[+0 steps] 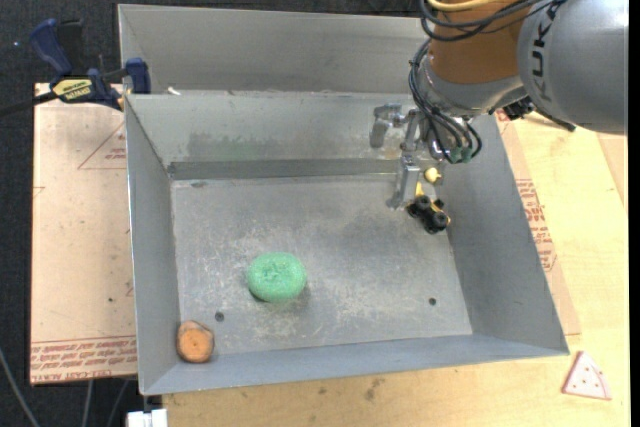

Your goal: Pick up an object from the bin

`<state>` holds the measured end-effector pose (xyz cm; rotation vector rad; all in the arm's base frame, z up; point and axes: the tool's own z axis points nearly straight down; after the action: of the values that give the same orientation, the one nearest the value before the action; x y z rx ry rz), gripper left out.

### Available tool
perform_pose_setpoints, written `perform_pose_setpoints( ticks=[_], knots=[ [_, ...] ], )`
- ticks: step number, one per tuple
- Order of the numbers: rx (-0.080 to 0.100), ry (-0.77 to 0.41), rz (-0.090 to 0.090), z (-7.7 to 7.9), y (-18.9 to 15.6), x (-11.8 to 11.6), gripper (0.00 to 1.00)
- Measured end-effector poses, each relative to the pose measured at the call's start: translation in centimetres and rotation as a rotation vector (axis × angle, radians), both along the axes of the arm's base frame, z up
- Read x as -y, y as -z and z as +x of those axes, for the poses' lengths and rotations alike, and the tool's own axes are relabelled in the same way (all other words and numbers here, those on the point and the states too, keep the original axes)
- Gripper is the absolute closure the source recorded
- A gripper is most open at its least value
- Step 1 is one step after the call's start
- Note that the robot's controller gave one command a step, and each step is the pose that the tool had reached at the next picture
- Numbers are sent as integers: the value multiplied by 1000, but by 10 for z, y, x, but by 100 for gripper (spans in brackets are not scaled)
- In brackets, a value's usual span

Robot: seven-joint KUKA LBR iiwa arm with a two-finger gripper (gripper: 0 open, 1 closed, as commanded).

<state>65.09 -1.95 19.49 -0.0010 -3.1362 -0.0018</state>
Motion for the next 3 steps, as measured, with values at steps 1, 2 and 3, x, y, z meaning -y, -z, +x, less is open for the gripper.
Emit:
perform_pose_setpoints(
  ticks=[1,2,3],
  knots=[
    [8,0,0,1,-5,0,0],
    [9,134,0,-17,57,37,0],
    [4,240,-1,-48,53,29,0]
  ],
)
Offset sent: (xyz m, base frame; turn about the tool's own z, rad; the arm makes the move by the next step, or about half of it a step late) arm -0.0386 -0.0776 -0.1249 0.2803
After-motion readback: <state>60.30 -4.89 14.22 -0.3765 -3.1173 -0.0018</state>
